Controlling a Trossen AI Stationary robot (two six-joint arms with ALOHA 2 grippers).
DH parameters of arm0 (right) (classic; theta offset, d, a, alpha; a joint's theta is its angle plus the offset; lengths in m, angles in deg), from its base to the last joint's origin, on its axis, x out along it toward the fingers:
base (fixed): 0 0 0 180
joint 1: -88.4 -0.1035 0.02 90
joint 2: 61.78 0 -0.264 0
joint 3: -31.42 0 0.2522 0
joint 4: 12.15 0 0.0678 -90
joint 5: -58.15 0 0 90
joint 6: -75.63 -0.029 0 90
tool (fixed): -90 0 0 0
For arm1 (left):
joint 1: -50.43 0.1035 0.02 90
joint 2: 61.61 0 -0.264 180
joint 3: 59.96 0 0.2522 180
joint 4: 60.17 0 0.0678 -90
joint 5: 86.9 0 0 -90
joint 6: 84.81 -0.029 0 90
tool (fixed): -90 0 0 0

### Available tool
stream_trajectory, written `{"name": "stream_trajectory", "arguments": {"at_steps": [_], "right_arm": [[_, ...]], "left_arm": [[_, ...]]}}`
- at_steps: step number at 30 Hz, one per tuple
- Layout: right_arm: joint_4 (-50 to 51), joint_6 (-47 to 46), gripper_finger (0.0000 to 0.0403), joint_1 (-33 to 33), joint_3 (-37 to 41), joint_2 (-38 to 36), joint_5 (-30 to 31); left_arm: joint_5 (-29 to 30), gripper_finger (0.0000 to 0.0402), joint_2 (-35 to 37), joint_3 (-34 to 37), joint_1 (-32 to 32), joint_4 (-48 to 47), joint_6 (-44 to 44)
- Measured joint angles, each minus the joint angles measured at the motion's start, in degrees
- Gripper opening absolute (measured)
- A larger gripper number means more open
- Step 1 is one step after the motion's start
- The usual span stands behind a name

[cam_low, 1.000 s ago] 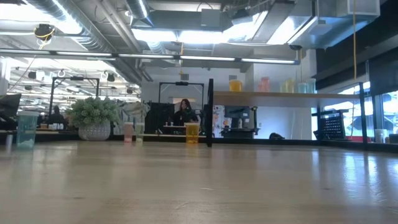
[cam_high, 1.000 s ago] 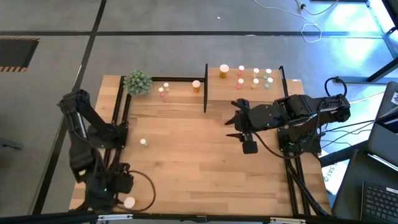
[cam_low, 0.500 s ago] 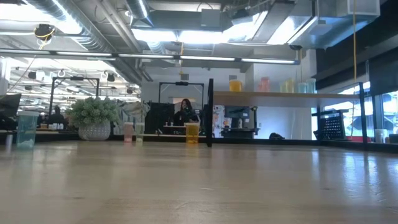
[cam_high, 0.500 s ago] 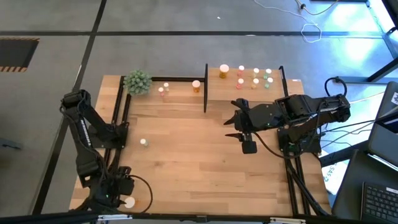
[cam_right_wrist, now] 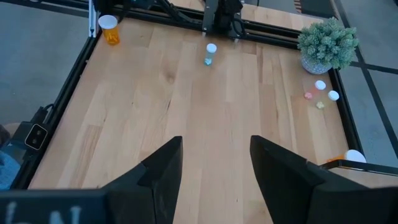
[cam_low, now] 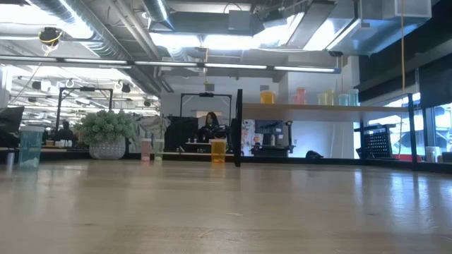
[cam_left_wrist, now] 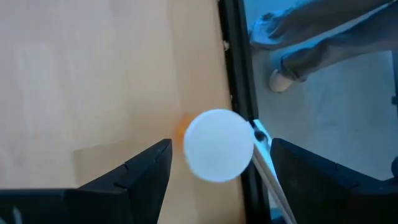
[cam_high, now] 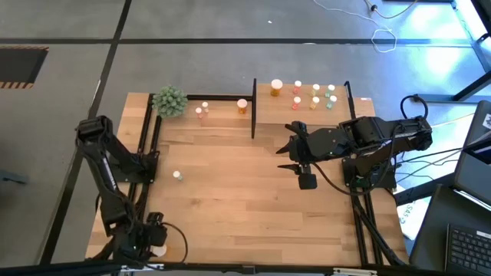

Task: Pick and place medicine bottles onto shelf by color
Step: Put the bottom orange pill bottle on the shelf aligned with the other orange pill bottle

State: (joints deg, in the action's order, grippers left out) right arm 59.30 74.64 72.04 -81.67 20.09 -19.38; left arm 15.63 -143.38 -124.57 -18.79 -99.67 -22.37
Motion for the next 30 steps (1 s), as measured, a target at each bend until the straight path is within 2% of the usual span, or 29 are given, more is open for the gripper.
{"name": "stream_trajectory", "arguments": {"at_steps": [3, 10, 30], "right_arm": [[0.02, 0.00, 0.0190, 0.00, 0.00, 0.00, 0.00], [0.01, 0.00, 0.0190, 0.00, 0.00, 0.00, 0.00], [-0.02, -0.11, 0.0190, 0.44, 0.00, 0.02, -0.04]], "left_arm": [[0.15, 0.0268, -2.30, 0.00, -0.72, 3.30, 0.00], [-0.07, 0.0268, -5.17, 0.00, -0.70, 4.35, 0.00], [-1.51, 0.0268, -5.34, 0.02, -0.70, -0.68, -0.09]]}}
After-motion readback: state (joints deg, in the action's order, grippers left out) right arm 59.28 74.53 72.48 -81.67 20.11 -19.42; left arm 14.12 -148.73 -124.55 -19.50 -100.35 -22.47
